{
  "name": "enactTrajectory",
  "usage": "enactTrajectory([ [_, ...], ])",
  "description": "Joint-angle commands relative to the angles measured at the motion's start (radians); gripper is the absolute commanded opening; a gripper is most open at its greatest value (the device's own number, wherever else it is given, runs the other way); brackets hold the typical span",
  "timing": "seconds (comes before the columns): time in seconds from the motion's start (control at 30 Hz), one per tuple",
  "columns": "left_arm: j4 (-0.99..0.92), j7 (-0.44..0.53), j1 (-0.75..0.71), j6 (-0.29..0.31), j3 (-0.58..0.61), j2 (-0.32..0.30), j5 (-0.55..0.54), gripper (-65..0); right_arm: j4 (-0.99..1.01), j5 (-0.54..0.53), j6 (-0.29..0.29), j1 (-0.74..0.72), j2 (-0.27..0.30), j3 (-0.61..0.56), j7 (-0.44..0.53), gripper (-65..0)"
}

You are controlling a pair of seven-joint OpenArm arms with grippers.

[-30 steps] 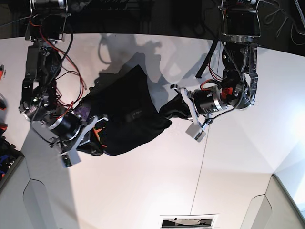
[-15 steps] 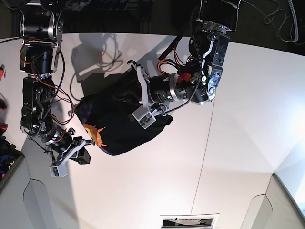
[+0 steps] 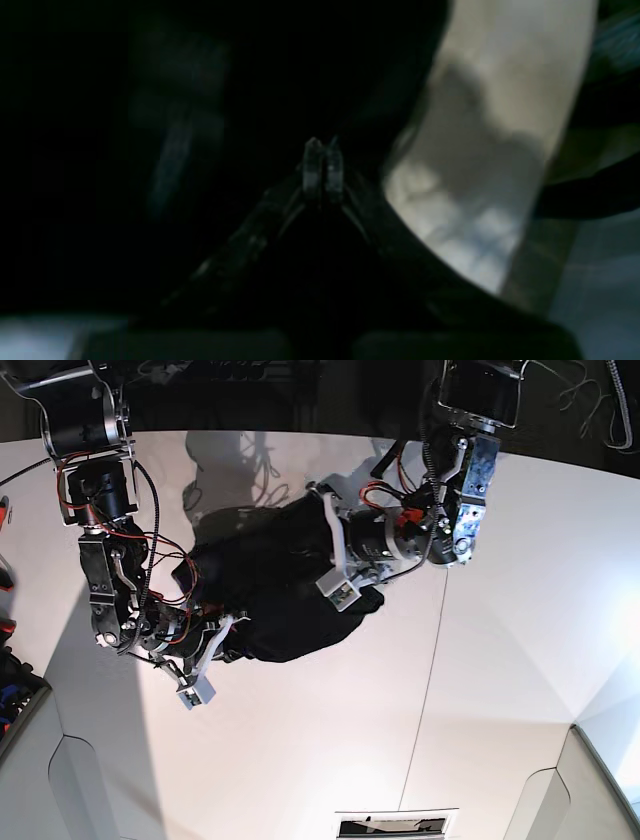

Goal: Layout the t-shirt on the table in an organized manner, then fold the t-shirt properly
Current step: 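Fold the lifted bundle over itself with both grippers, exposing the sun print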

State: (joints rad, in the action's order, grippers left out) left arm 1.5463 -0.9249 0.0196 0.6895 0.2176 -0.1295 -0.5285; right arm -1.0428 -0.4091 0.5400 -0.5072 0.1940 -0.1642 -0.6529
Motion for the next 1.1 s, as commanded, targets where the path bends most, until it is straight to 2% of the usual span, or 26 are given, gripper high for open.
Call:
enactTrajectory([
  [0.0,0.013,0.010,0.015,0.009,-0.003,-0.021,-0.016,-65.0,-0.019,-0.027,0.011,-0.026,0.011,0.003,-0.005,-65.0],
  [0.17,0.013,0.063,0.016,0.009,-0.003,-0.119,-0.020,-65.0,-0.080,-0.144,0.012,0.029,0.027,0.003,-0.059,-65.0],
  [0.3,0.010,0.118,0.017,0.009,-0.003,-0.169,-0.008,-65.0,-0.212,-0.211,0.018,0.159,0.021,0.003,-0.081,-65.0],
  [0.4,0.006,0.153,0.034,0.009,-0.003,-0.172,0.049,-65.0,-0.320,-0.219,0.018,0.266,0.004,0.003,-0.080,-65.0],
  [0.6,-0.011,0.173,0.105,0.009,-0.003,-0.172,0.078,-65.0,-0.528,-0.211,0.017,0.449,-0.034,0.003,-0.081,-65.0],
  [0.73,-0.011,0.151,0.156,0.009,-0.003,-0.183,0.099,-65.0,-0.617,-0.147,0.014,0.494,-0.034,0.008,-0.082,-65.0],
  [0.87,0.000,0.086,0.189,0.009,-0.003,-0.216,0.004,-65.0,-0.649,-0.136,0.013,0.491,-0.034,0.053,-0.081,-65.0],
  [1.07,0.085,-0.020,0.190,0.009,-0.003,-0.285,-0.144,-65.0,-0.653,-0.137,0.013,0.468,-0.034,0.184,-0.081,-65.0],
])
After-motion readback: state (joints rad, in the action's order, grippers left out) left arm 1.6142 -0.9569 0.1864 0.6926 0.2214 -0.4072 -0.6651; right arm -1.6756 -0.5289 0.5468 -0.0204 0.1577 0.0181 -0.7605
